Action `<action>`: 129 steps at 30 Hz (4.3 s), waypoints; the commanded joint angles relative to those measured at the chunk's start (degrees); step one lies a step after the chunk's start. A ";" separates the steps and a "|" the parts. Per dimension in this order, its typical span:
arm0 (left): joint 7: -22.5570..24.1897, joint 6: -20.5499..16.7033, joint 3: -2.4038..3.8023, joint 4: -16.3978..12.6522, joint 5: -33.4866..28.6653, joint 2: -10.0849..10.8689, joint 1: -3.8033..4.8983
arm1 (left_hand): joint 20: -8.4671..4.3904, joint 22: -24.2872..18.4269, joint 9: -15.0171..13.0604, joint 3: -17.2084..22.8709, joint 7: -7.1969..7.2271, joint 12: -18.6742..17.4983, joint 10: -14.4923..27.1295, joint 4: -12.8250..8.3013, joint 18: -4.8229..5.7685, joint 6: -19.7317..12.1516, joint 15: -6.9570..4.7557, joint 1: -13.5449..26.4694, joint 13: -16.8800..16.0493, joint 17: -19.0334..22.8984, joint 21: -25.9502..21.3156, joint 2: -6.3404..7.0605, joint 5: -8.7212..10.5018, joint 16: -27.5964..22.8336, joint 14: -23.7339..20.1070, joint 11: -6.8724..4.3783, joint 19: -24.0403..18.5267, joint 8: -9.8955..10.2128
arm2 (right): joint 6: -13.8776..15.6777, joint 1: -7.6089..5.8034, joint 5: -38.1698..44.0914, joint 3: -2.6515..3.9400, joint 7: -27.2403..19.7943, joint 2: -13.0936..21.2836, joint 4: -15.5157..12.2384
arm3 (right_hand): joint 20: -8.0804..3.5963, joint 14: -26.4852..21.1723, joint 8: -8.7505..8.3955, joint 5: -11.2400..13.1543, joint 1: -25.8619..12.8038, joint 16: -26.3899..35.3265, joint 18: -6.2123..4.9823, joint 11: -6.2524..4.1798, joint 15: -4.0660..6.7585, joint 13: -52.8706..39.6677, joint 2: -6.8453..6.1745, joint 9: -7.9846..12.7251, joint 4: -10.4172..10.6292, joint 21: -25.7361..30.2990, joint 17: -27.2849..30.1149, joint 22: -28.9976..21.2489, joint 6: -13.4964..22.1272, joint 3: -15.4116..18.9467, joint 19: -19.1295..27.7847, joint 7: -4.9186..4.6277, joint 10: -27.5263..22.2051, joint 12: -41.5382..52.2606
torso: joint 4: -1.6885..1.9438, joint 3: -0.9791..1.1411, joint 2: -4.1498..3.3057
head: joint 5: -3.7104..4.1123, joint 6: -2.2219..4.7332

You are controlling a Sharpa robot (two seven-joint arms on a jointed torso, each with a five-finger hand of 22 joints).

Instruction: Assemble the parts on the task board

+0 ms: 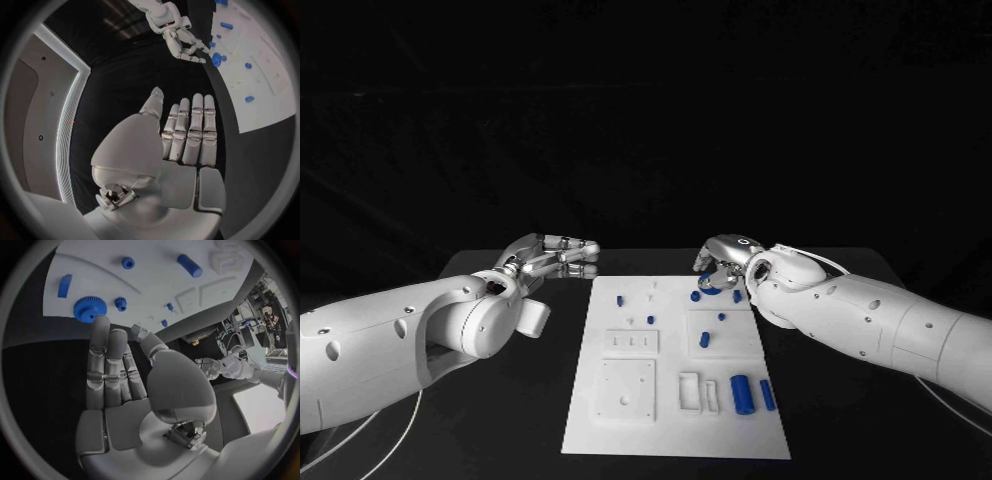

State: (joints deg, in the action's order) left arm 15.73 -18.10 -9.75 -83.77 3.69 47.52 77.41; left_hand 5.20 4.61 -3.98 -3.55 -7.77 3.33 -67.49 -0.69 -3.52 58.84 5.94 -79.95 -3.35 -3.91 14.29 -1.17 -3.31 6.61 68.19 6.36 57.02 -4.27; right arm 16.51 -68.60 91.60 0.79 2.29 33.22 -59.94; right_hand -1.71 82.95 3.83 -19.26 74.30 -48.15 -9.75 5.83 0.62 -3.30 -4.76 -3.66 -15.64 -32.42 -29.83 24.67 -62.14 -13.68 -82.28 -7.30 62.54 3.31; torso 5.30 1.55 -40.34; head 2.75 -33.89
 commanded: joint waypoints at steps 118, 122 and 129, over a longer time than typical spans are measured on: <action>-1.91 2.39 0.13 2.13 -0.14 -2.61 0.16 | -0.44 -0.07 0.09 -0.40 -0.23 0.12 1.32 -0.83 0.77 0.01 -0.27 0.41 -0.09 0.04 1.01 -0.72 -0.08 1.14 0.05 0.38 -0.16 0.34 | 14.42 1.87 12.80 0.09 10.92 -12.27 6.08 | -2.45 -0.76 -0.21 15.46 1.01 -4.99 1.91 -3.56 2.23 -0.16 -2.10 -0.34 1.74 1.02 1.88 31.76 -10.27 -24.53 -0.07 2.55 13.02 0.03 | 3.02 -0.58 -5.91 | 0.85 3.55; -1.94 2.43 0.14 2.18 -0.13 -2.62 0.17 | -0.44 -0.07 0.09 -0.40 -0.23 0.12 1.32 -0.83 0.77 0.01 -0.27 0.41 -0.09 0.04 1.01 -0.72 -0.08 1.14 0.05 0.38 -0.16 0.34 | 14.25 1.88 13.03 0.09 11.33 -12.24 6.22 | -2.45 -0.76 -0.21 15.46 1.01 -4.99 1.91 -3.56 2.23 -0.16 -2.10 -0.34 1.74 1.02 1.88 31.76 -10.27 -24.53 -0.07 2.55 13.02 0.03 | 3.04 -0.56 -5.94 | 0.79 3.48; -2.00 2.51 0.14 2.25 -0.11 -2.62 0.17 | -0.44 -0.07 0.09 -0.40 -0.23 0.12 1.32 -0.83 0.77 0.01 -0.27 0.41 -0.09 0.04 1.01 -0.72 -0.08 1.14 0.05 0.38 -0.16 0.34 | 13.96 1.89 13.50 0.09 12.24 -12.15 6.58 | -2.45 -0.77 -0.20 15.50 1.02 -5.03 1.91 -3.56 2.24 -0.16 -2.05 -0.34 1.71 1.31 1.89 32.08 -10.27 -24.57 -0.18 2.56 13.03 0.03 | 3.06 -0.59 -6.02 | 0.84 3.48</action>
State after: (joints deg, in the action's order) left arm 13.55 -16.50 -9.68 -81.47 3.61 45.01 77.48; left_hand 5.00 4.58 -3.95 -4.10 -7.77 3.32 -66.64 -1.24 -3.53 58.84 5.74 -79.72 -3.35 -3.87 14.95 -1.40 -3.31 7.54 68.39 6.78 56.81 -4.27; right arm 31.47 -66.74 103.98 0.86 13.82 21.08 -53.46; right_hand -4.16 82.08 3.65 -3.35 74.66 -52.85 -7.08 4.24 2.54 -3.27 -6.99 -4.04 -13.85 -31.29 -27.99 56.71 -71.98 -37.94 -81.90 -4.64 73.32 3.08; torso 8.35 0.97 -46.30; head 3.53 -30.43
